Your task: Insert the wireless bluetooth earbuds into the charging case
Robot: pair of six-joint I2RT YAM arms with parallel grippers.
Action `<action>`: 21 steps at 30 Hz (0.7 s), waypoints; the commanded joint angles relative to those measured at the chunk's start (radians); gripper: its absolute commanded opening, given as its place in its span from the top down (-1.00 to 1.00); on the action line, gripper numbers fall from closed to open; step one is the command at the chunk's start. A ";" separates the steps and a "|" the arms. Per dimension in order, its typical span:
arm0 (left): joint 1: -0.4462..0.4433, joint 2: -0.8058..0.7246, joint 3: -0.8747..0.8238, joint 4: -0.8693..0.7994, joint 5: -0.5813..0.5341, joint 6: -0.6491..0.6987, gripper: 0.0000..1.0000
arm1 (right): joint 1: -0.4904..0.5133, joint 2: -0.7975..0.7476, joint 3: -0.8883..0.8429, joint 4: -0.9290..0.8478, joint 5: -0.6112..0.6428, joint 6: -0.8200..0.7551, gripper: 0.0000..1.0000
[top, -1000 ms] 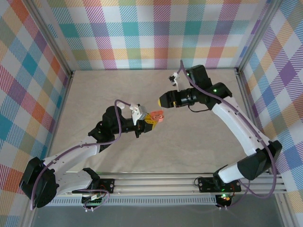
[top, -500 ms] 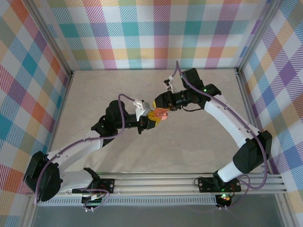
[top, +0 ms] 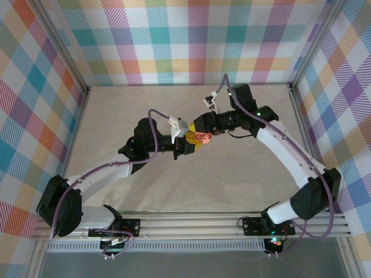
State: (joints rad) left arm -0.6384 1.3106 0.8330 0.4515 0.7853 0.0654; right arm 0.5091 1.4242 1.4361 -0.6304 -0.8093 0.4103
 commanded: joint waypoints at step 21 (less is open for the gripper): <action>0.067 -0.110 -0.084 -0.220 -0.172 -0.092 1.00 | 0.022 -0.226 -0.072 -0.113 0.388 -0.162 -0.11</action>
State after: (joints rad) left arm -0.5880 1.2011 0.7242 0.3031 0.6392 -0.0055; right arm 0.5316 1.2194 1.3949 -0.7078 -0.5831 0.2600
